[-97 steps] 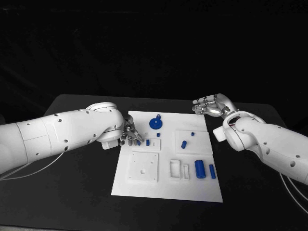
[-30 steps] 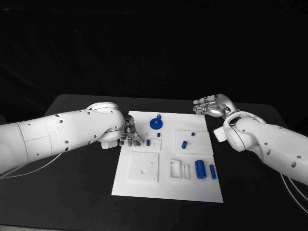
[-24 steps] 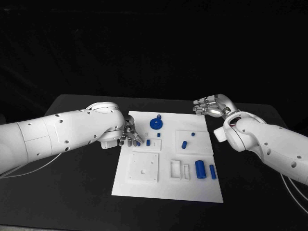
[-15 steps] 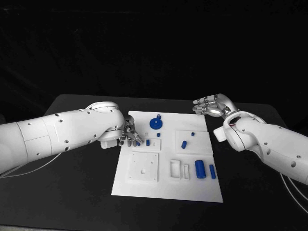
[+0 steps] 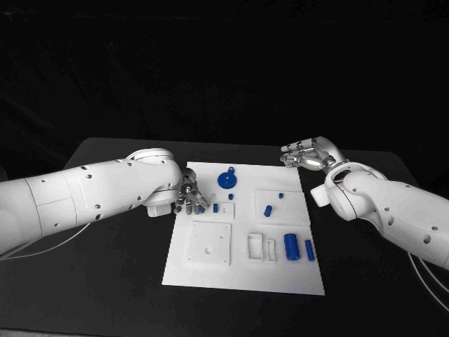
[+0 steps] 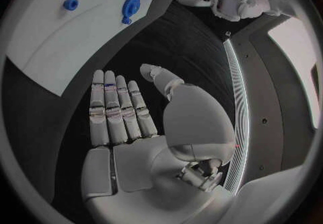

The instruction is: Assemble the parts on the task board

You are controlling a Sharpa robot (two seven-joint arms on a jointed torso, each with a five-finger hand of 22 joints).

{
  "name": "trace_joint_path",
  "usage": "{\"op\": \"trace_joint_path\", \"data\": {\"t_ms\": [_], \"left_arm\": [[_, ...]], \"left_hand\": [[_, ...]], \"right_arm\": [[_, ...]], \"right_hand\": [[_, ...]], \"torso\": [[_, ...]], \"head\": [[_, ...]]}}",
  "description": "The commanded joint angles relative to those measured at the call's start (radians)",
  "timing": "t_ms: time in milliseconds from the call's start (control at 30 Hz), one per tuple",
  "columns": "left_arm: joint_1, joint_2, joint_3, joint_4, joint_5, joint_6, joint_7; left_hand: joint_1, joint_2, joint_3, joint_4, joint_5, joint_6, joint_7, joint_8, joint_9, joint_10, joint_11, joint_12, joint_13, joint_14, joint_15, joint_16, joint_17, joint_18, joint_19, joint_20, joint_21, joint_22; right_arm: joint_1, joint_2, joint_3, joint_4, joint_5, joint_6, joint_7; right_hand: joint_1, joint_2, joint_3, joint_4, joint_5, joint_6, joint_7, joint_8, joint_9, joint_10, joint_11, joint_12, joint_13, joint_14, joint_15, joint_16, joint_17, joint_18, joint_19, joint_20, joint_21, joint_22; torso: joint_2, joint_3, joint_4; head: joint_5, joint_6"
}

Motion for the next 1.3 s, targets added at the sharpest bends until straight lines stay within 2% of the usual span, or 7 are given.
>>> {"op": "trace_joint_path", "data": {"t_ms": [33, 367, 1100, 1167, 1267, 1300], "left_arm": [[-0.006, 0.001, -0.004, 0.003, 0.011, -0.006, 0.014], [-0.006, -0.005, -0.004, 0.015, 0.01, -0.039, 0.028], [-0.006, -0.024, -0.005, 0.046, -0.001, -0.026, 0.04], [-0.006, -0.025, -0.005, 0.048, 0.002, -0.024, 0.041], [-0.006, -0.027, -0.005, 0.051, 0.005, -0.024, 0.042], [-0.006, -0.028, -0.005, 0.052, 0.005, -0.026, 0.043]], "left_hand": [[-0.005, 0.013, 0.107, -0.109, 0.006, 0.004, 0.002, -0.006, -0.001, 0.055, 0.003, 0.0, 0.001, 0.003, 0.004, 0.004, 0.003, 0.006, -0.002, 0.007, 0.006, 0.02], [-0.029, 0.032, 0.143, -0.161, 0.027, 0.018, 0.001, -0.014, -0.006, 0.055, 0.001, 0.011, -0.006, 0.004, 0.006, 0.015, 0.018, 0.017, -0.005, 0.014, 0.019, 0.02], [-0.026, 0.026, 0.149, -0.171, 0.037, 0.026, 0.001, -0.022, -0.009, 0.055, 0.001, 0.012, -0.011, 0.004, 0.007, 0.017, 0.023, 0.023, -0.009, 0.019, 0.024, 0.02], [-0.029, 0.021, 0.147, -0.17, 0.049, 0.026, 0.001, -0.023, -0.01, 0.055, 0.001, 0.011, -0.012, 0.003, 0.007, 0.016, 0.022, 0.023, -0.009, 0.019, 0.025, 0.02], [-0.034, 0.013, 0.151, -0.171, 0.093, 0.026, 0.002, -0.026, -0.012, 0.055, 0.002, 0.01, -0.013, 0.003, 0.006, 0.014, 0.019, 0.022, -0.01, 0.017, 0.026, 0.02], [-0.036, 0.008, 0.155, -0.173, 0.118, 0.026, 0.003, -0.027, -0.013, 0.055, 0.002, 0.009, -0.014, 0.003, 0.006, 0.013, 0.019, 0.022, -0.01, 0.016, 0.026, 0.02]], "right_arm": [[-0.001, 0.0, 0.0, 0.001, -0.001, 0.011, 0.008], [-0.001, 0.0, 0.0, 0.001, -0.001, 0.011, 0.009], [-0.001, 0.0, 0.0, 0.004, 0.001, 0.013, 0.009], [-0.002, 0.0, 0.0, 0.004, 0.001, 0.013, 0.009], [-0.002, 0.0, 0.0, 0.004, 0.001, 0.013, 0.009], [-0.002, 0.0, 0.0, 0.004, 0.001, 0.013, 0.009]], "right_hand": [[-0.009, 0.005, -0.004, 0.001, 0.002, -0.008, 0.002, -0.002, -0.001, -0.009, -0.002, -0.002, -0.001, -0.01, -0.001, -0.003, -0.001, 0.005, -0.009, 0.001, 0.001, -0.001], [-0.009, 0.005, -0.004, 0.001, 0.002, -0.008, 0.002, -0.002, -0.001, -0.009, -0.002, -0.002, -0.001, -0.01, -0.001, -0.003, -0.001, 0.005, -0.009, 0.001, 0.001, -0.001], [-0.009, 0.005, -0.003, 0.004, 0.001, -0.007, 0.002, -0.002, -0.001, -0.009, -0.001, -0.002, -0.001, -0.009, -0.001, -0.003, -0.001, 0.005, -0.009, 0.001, 0.001, -0.001], [-0.009, 0.005, -0.003, 0.004, 0.001, -0.007, 0.002, -0.002, -0.001, -0.009, -0.001, -0.002, -0.001, -0.009, -0.001, -0.003, -0.001, 0.005, -0.009, 0.001, 0.001, -0.001], [-0.009, 0.005, -0.003, 0.004, 0.001, -0.007, 0.002, -0.002, -0.001, -0.009, -0.001, -0.002, -0.001, -0.009, -0.001, -0.003, -0.001, 0.005, -0.009, 0.001, 0.001, -0.001], [-0.009, 0.005, -0.003, 0.004, 0.001, -0.007, 0.002, -0.002, -0.001, -0.009, -0.001, -0.002, -0.001, -0.009, -0.001, -0.003, -0.001, 0.005, -0.009, 0.001, 0.001, -0.001]], "torso": [[0.0, 0.0001, -0.0005], [0.0, 0.0005, -0.0001], [0.0, -0.0004, 0.0002], [0.0, -0.0002, -0.0002], [0.0, -0.0001, 0.0002], [0.0, -0.0001, 0.0003]], "head": [[0.0, 0.0], [-0.001, 0.0], [0.001, -0.001], [0.001, -0.001], [0.001, -0.002], [0.002, -0.002]]}}
